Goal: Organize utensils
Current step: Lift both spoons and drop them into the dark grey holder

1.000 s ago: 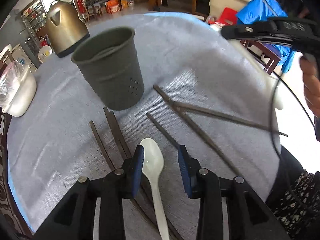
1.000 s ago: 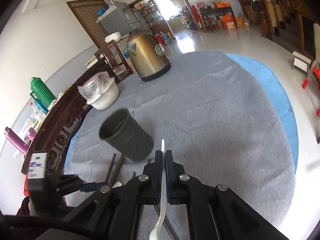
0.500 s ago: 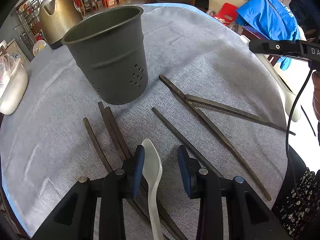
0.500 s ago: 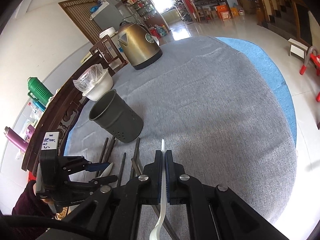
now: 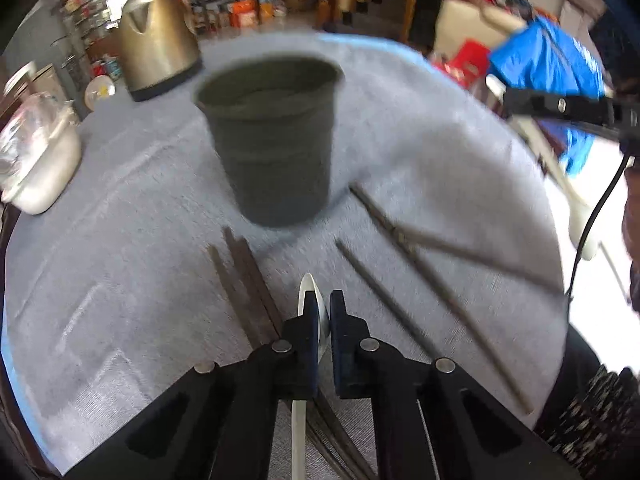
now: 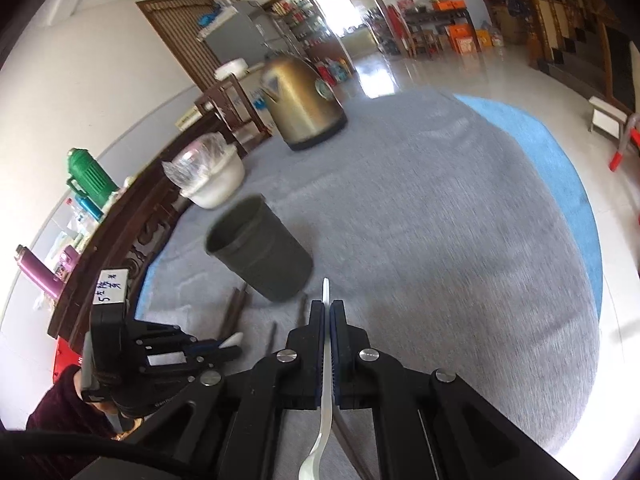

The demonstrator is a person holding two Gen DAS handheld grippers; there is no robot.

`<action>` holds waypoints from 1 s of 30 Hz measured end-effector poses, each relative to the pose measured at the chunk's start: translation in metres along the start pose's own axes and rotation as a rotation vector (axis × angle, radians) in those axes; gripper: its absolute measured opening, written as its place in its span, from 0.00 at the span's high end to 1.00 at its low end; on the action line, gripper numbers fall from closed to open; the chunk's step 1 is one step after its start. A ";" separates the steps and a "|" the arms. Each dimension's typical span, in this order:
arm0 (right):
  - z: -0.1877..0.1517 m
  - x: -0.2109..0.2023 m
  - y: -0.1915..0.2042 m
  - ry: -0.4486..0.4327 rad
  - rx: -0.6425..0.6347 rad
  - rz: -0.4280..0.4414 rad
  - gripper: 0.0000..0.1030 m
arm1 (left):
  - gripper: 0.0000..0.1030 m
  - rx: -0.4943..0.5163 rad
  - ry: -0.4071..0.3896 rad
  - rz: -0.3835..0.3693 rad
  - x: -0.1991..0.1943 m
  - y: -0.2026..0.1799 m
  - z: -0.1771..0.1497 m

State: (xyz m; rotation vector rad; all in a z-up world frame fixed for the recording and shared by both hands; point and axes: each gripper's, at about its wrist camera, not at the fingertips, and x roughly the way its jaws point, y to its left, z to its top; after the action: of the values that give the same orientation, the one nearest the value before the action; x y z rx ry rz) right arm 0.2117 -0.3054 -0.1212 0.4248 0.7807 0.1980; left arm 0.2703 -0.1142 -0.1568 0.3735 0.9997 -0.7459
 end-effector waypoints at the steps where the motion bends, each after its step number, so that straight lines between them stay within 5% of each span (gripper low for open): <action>1: 0.003 -0.001 0.003 -0.015 -0.005 0.007 0.97 | 0.95 -0.020 -0.026 -0.011 -0.008 0.002 0.003; 12: 0.079 0.006 0.041 -0.333 0.020 0.121 0.97 | 0.94 -0.291 -0.562 -0.123 -0.106 0.037 0.089; 17: 0.103 0.031 0.053 -0.414 0.054 0.112 0.97 | 0.94 -0.457 -0.676 -0.173 -0.089 0.066 0.114; 23: 0.114 0.054 0.047 -0.441 0.138 0.110 0.97 | 0.95 -0.677 -0.830 -0.243 -0.054 0.101 0.099; 30: 0.110 0.076 0.049 -0.441 0.105 0.048 0.97 | 0.95 -0.751 -0.794 -0.229 -0.009 0.109 0.080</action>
State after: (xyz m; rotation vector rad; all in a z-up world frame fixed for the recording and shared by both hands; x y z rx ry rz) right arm 0.3425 -0.2689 -0.0785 0.5639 0.3488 0.1022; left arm 0.3946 -0.0827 -0.1133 -0.6626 0.4965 -0.5864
